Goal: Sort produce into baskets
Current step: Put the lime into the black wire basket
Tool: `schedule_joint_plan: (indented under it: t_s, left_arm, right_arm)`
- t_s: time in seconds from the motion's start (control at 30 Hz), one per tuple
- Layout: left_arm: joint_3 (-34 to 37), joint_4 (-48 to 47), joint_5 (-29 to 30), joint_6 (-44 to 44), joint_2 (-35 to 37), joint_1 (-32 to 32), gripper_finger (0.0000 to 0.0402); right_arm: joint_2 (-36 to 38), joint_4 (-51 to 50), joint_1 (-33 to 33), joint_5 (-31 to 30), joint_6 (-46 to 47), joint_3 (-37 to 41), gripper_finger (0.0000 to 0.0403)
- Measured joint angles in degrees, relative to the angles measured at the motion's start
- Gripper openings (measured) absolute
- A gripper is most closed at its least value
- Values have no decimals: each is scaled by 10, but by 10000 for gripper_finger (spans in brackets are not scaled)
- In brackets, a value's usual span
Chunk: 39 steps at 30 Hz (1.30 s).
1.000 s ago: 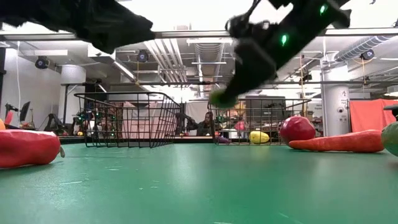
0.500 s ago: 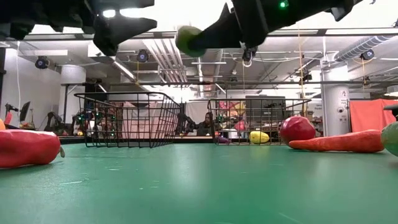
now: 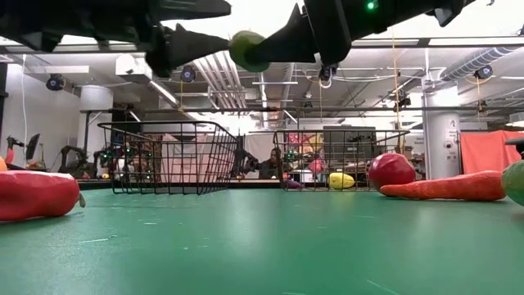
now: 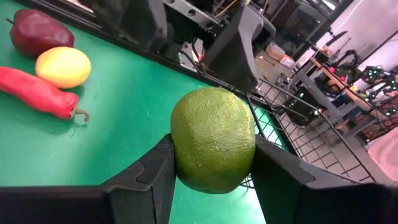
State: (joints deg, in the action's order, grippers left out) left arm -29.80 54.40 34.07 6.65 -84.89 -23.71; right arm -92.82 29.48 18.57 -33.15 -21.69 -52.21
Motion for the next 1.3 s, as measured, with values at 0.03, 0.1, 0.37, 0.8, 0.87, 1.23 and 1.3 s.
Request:
schedule_joint_plan:
  t_s: [0.03,0.1,0.37,0.8,0.87,1.23,1.3]
  left_arm:
    - [-9,0,0,-7,-11,2,294]
    - [-25,0,-1,-17,-29,5,293]
    - [-48,0,-1,-17,-63,19,292]
    - [-50,-6,6,-19,-65,19,182]
    - [-50,-6,10,-19,-65,19,151]
    - [-51,-11,14,-21,-55,19,144]
    - [-51,-24,14,-27,-40,19,146]
  right_arm:
    - [0,0,0,0,-1,0,167]
    - [0,0,0,0,-2,0,167]
    - [0,-1,1,1,-5,0,167]
    - [0,-2,1,6,-9,0,182]
    - [0,-2,1,5,0,0,187]
    - [34,-51,-4,7,86,-3,260]
    - [48,-85,-5,6,96,-15,273]
